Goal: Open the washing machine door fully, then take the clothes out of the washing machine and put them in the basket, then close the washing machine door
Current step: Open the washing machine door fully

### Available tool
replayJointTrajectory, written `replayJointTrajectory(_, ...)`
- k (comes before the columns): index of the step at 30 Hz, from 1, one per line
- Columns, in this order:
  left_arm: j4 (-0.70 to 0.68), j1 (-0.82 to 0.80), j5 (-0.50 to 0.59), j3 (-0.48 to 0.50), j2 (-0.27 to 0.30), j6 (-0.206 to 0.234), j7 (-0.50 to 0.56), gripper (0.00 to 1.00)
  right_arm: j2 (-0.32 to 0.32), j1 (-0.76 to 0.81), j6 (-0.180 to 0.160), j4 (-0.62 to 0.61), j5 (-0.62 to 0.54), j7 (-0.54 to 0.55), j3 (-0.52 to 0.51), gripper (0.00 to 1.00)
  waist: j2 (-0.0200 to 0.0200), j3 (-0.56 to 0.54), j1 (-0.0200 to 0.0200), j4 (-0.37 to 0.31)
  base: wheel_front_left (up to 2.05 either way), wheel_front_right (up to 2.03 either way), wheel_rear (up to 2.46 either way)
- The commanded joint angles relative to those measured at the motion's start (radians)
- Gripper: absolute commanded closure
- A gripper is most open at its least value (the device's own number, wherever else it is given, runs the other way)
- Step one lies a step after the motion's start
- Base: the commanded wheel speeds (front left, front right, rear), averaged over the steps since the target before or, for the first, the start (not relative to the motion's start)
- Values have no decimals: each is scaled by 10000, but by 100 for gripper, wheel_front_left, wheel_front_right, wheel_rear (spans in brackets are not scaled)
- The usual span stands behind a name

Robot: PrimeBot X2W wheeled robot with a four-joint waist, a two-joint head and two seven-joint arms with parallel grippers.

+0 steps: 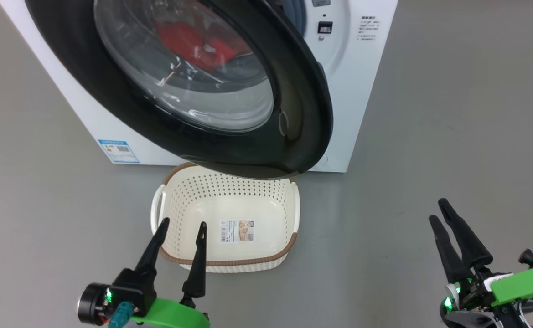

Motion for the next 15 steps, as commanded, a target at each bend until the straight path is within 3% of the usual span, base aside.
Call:
replayJointTrajectory(1, -191, -34, -40, 330, 132, 80, -91, 0, -50, -23, 8, -395, -201, -212, 164, 0, 0, -83, 0, -81, 0, 0, 0)
replayJointTrajectory(8, -187, 68, -70, 367, 186, 138, -91, 0, -284, 217, 8, -778, -2240, -1718, 23, 0, 0, -159, 0, -283, 0, 0, 0)
replayJointTrajectory(15, -181, 58, -82, 391, 258, 190, -92, 0, -1063, 8, 8, -616, -6035, -3534, 561, 0, 0, -282, 0, -311, 0, 0, 0)
